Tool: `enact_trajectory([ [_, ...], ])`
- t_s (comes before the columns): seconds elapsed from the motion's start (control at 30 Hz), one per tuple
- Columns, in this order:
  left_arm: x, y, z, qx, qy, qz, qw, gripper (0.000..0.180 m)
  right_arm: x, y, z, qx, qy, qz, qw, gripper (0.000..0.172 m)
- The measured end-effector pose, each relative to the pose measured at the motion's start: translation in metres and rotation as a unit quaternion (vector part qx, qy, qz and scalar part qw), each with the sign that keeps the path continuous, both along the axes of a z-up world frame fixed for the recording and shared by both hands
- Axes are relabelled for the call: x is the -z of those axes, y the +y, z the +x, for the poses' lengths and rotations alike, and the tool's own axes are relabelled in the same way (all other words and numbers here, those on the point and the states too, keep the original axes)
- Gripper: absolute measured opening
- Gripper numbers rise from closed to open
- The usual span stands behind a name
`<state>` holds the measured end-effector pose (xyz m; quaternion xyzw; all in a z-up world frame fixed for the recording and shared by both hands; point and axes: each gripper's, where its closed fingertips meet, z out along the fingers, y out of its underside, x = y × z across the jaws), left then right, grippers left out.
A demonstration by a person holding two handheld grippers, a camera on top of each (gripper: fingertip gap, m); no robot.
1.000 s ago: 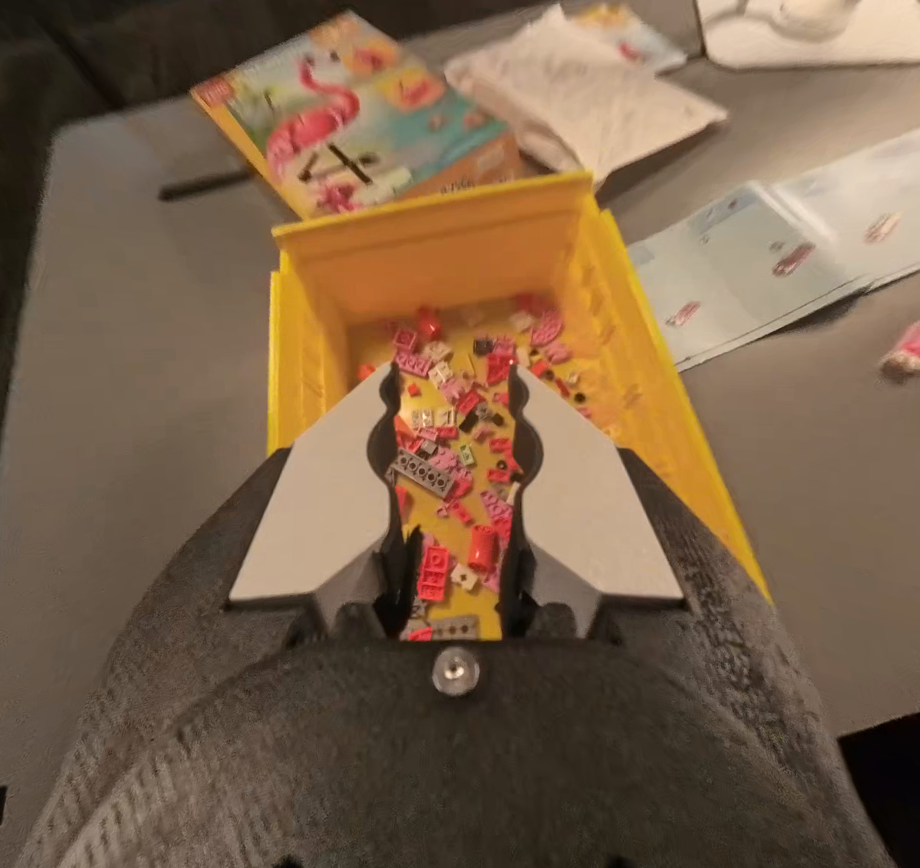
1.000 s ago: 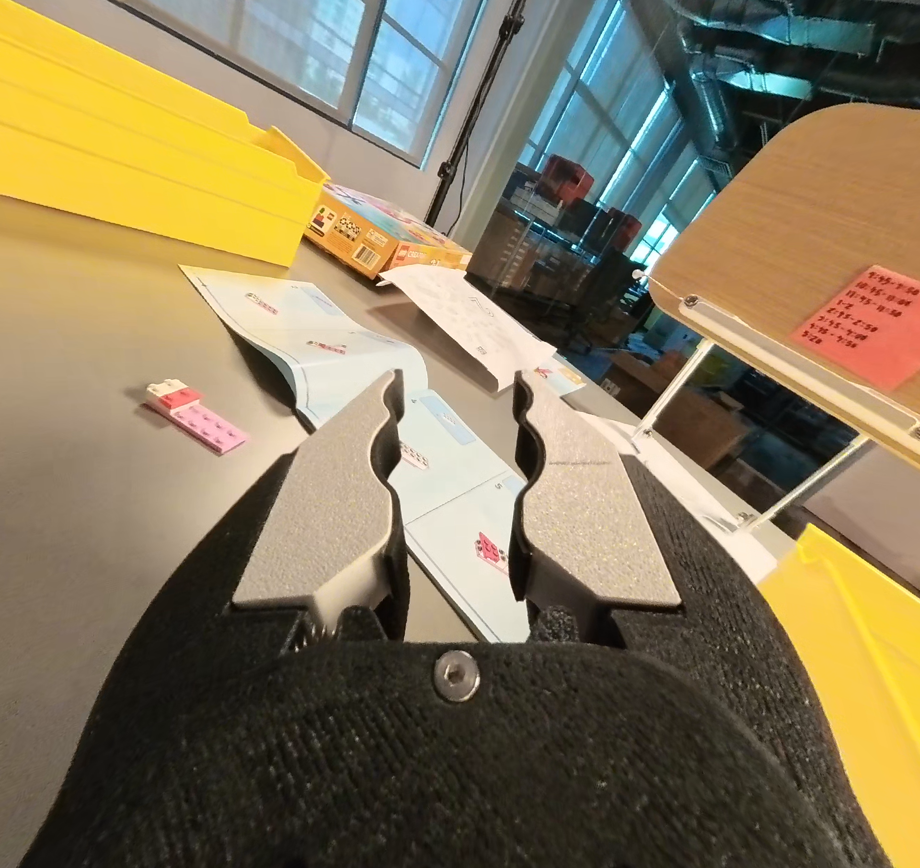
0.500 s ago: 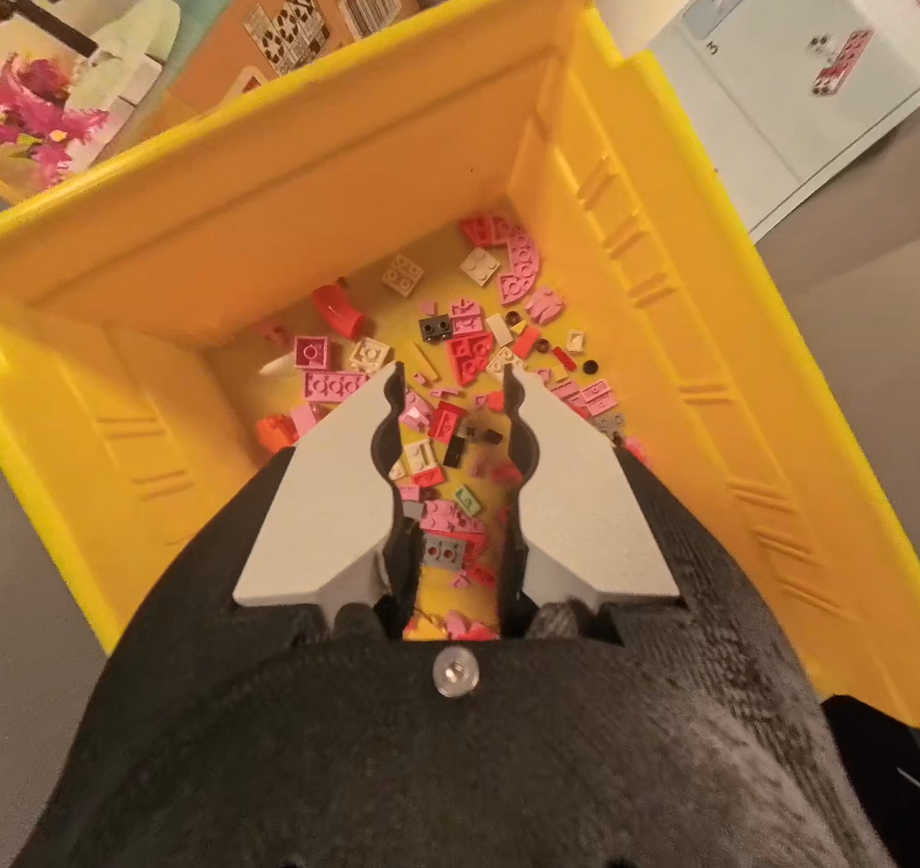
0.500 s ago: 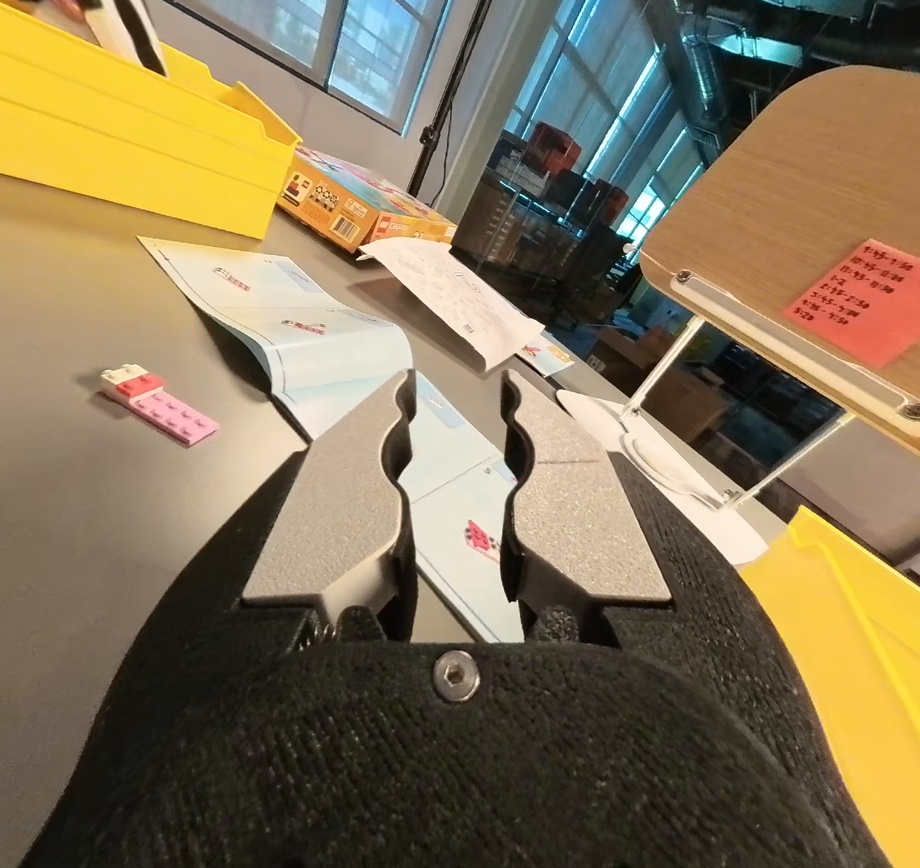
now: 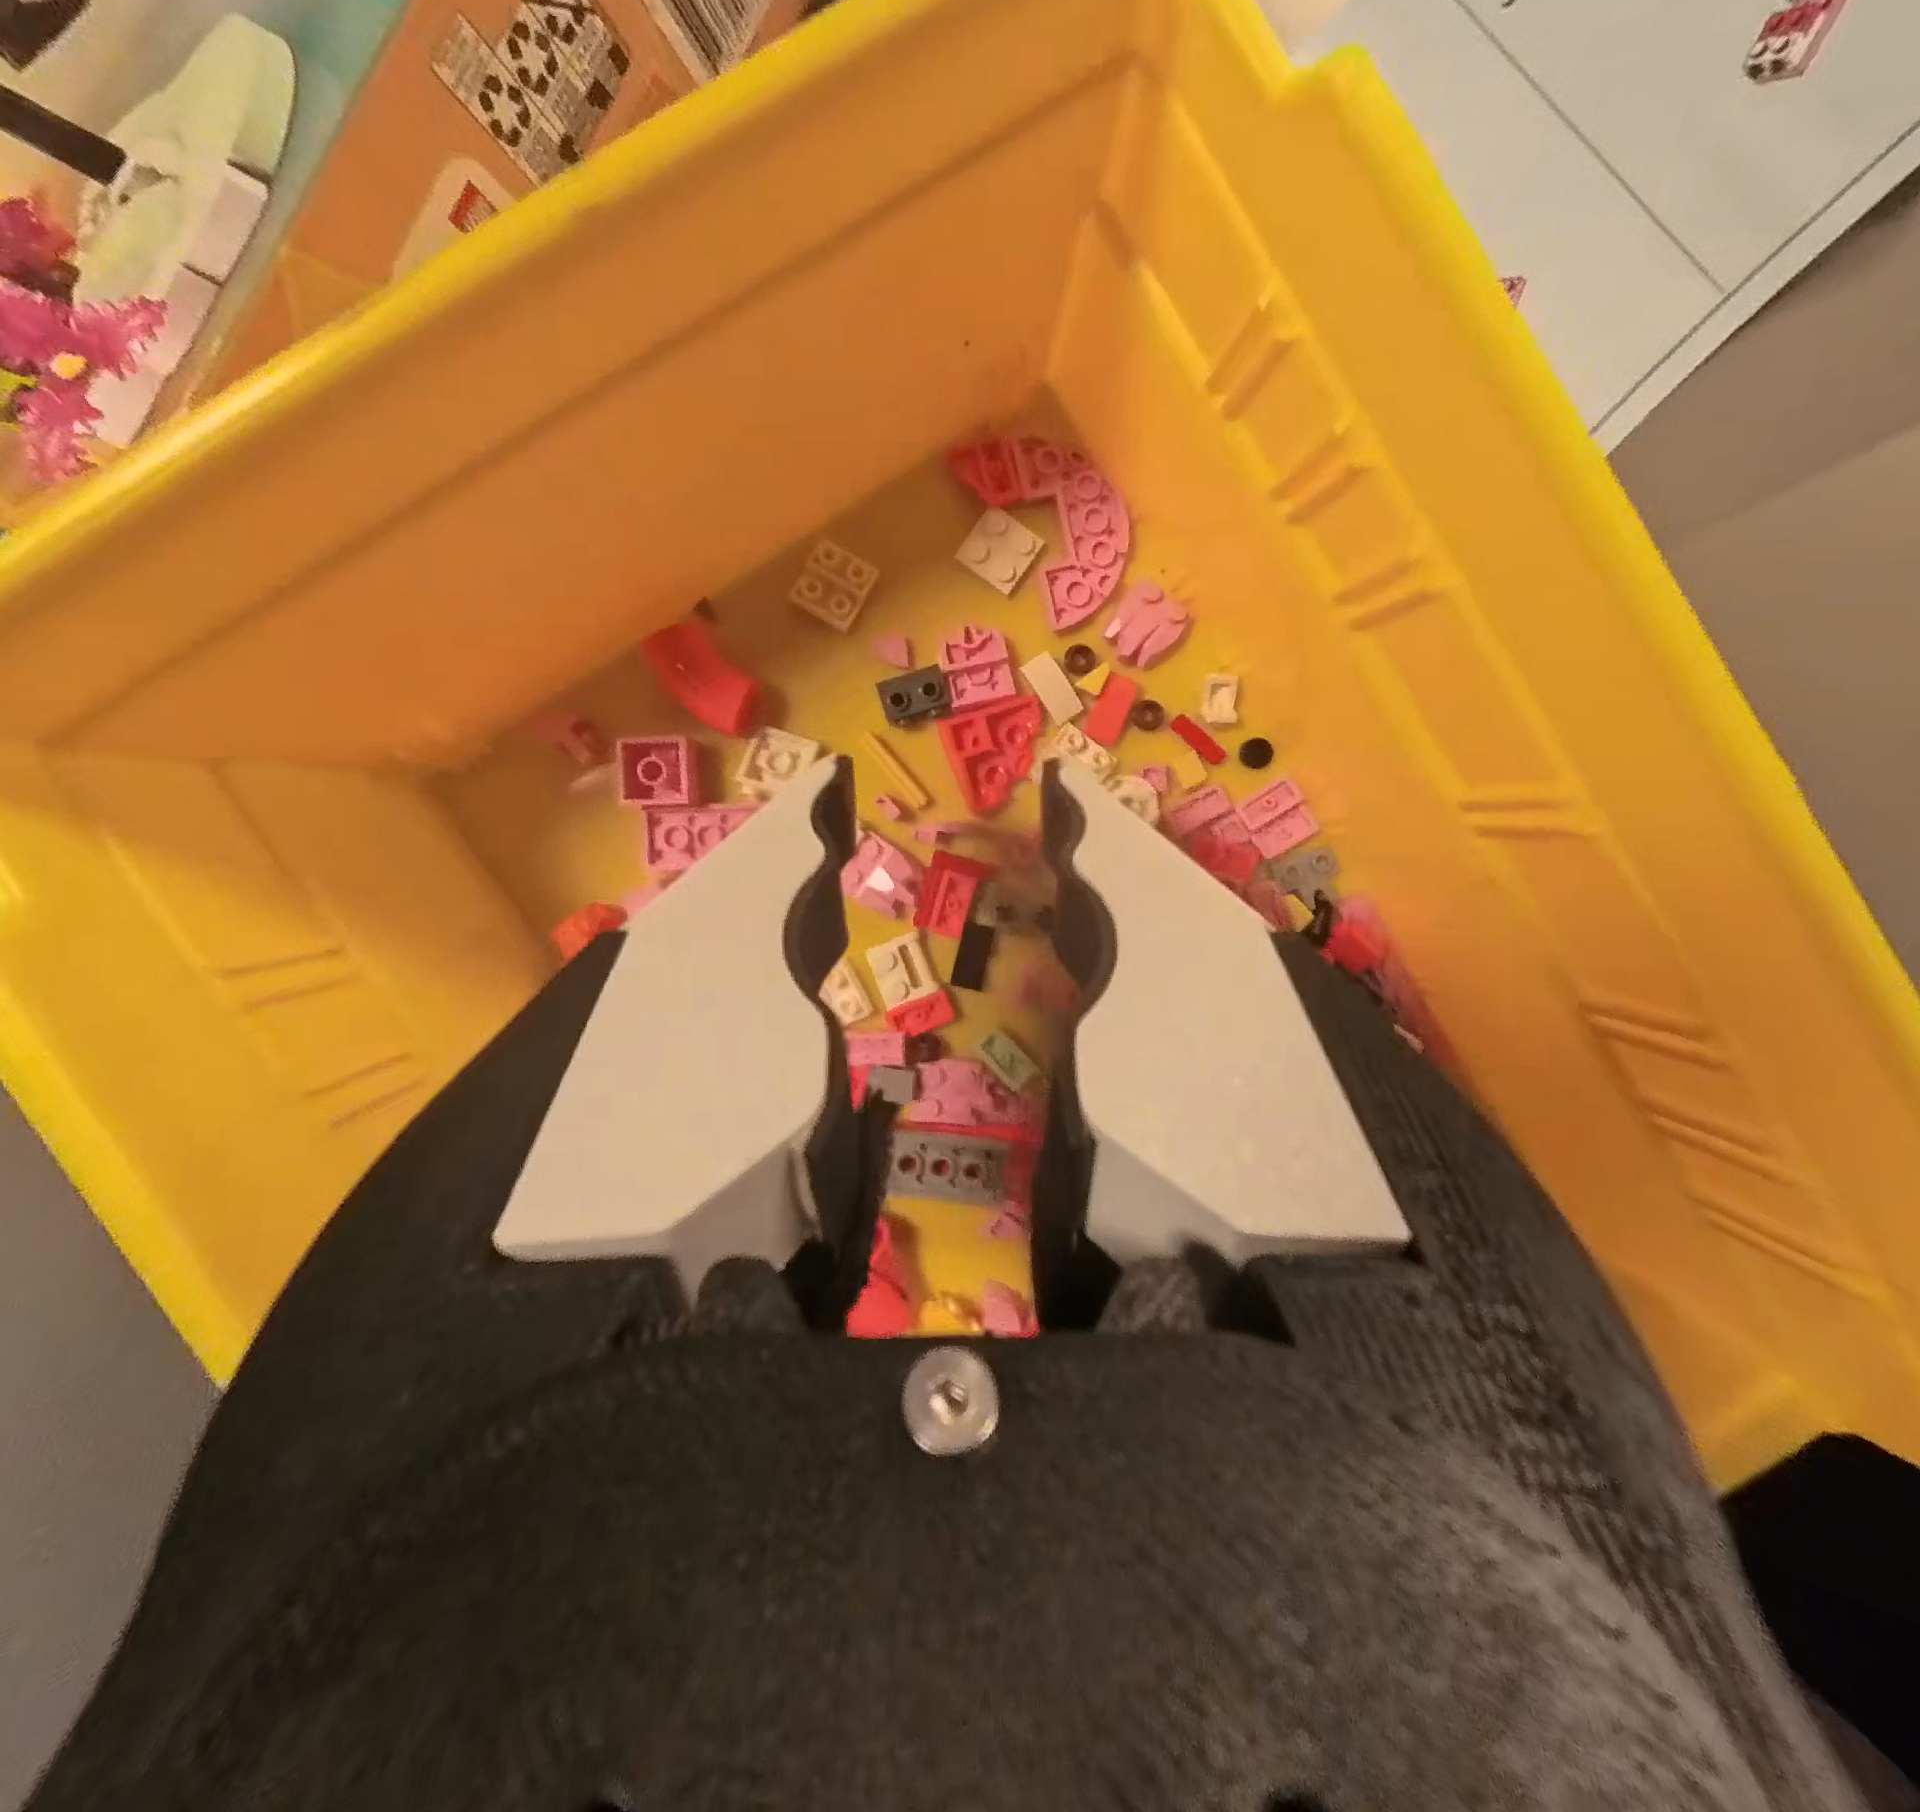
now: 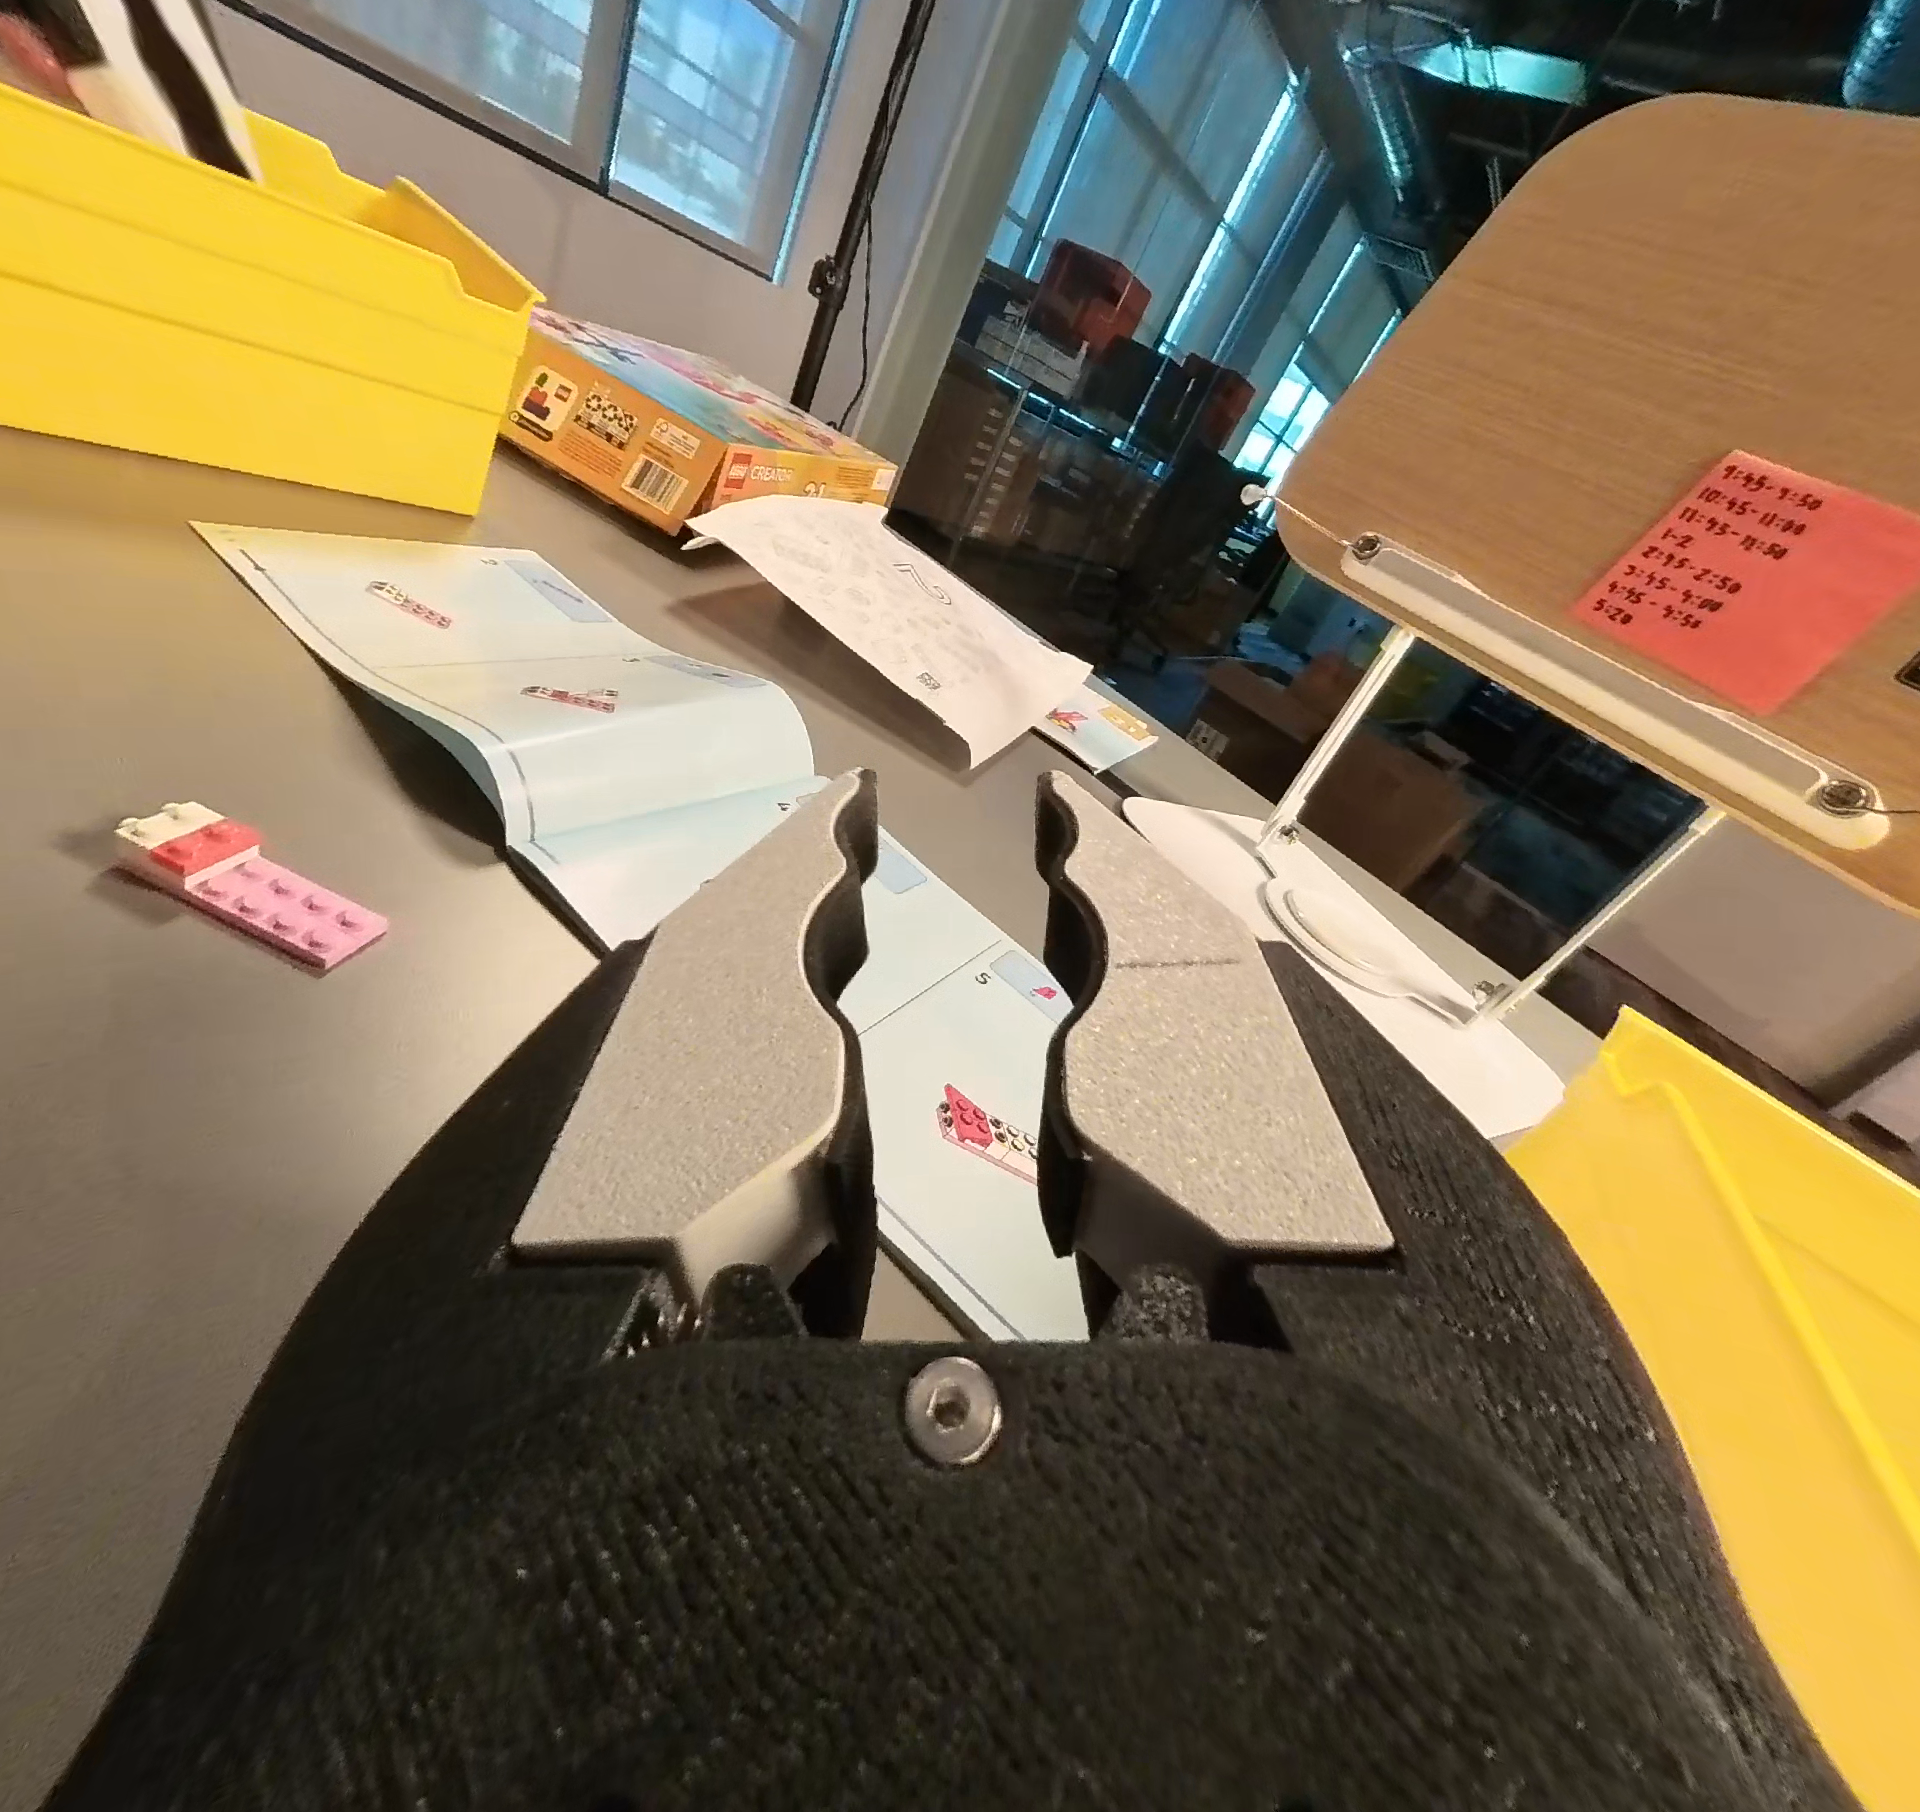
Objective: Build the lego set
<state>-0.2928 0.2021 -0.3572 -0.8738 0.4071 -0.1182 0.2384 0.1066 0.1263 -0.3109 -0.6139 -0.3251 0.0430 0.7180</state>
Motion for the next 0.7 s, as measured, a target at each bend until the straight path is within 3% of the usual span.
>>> enact_trajectory([
  [0.37, -0.028, -0.017, -0.031, -0.036, 0.036, 0.038, 0.998, 0.033, -0.001, 0.001, -0.001, 0.0, 0.004, 0.003, 1.0, 0.028],
  [0.53, -0.003, -0.05, -0.061, -0.063, 0.134, -0.059, 0.987, 0.032, -0.003, 0.0, 0.0, -0.001, 0.01, 0.003, 1.0, 0.027],
  [0.7, 0.014, -0.084, -0.112, -0.118, 0.283, -0.123, 0.944, 0.018, -0.003, -0.001, -0.001, -0.006, 0.012, 0.003, 1.0, 0.027],
])
